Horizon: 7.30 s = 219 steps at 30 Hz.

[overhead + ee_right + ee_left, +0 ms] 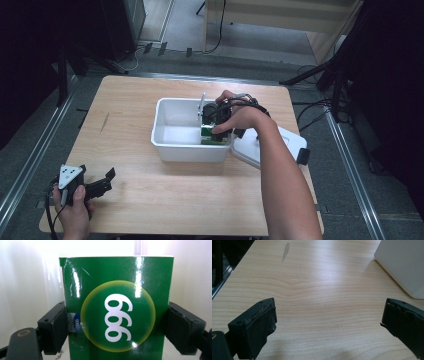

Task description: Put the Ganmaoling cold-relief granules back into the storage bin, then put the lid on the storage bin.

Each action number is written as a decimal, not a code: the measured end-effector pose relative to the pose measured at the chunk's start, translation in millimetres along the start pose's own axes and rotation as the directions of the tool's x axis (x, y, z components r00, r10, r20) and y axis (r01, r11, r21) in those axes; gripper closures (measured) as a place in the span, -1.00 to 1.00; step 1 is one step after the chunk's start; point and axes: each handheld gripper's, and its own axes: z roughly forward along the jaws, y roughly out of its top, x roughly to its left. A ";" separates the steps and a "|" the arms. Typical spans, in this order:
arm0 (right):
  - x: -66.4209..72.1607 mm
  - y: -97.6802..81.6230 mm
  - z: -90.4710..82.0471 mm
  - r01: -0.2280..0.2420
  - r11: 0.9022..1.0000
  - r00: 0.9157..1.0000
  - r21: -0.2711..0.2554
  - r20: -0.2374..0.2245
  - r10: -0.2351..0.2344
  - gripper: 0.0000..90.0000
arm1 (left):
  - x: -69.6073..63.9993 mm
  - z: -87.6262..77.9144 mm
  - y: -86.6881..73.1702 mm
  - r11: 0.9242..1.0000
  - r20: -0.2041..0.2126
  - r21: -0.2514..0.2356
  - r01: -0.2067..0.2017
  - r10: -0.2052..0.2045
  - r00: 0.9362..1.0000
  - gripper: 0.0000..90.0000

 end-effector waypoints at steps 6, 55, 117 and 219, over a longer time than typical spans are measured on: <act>-1.2 2.8 4.9 -0.027 0.998 0.999 0.057 -0.017 0.028 -0.67 | 0.0 0.2 0.0 1.000 0.001 -0.002 0.003 -0.003 1.000 -1.00; -1.5 -102.1 -103.4 -0.315 0.944 0.945 -0.096 0.055 0.321 -0.28 | -1.4 -0.5 -0.4 1.000 -0.011 -0.010 -0.013 0.012 1.000 -1.00; 21.9 -183.9 -11.7 -0.380 0.918 0.924 0.116 0.103 0.369 0.90 | -1.8 -1.7 -1.1 1.000 -0.009 -0.022 -0.014 0.013 1.000 -1.00; 9.1 62.6 -104.4 0.046 0.999 0.996 -0.019 0.080 -0.044 0.90 | -0.8 -1.2 -0.7 1.000 0.000 -0.019 -0.003 0.003 1.000 -1.00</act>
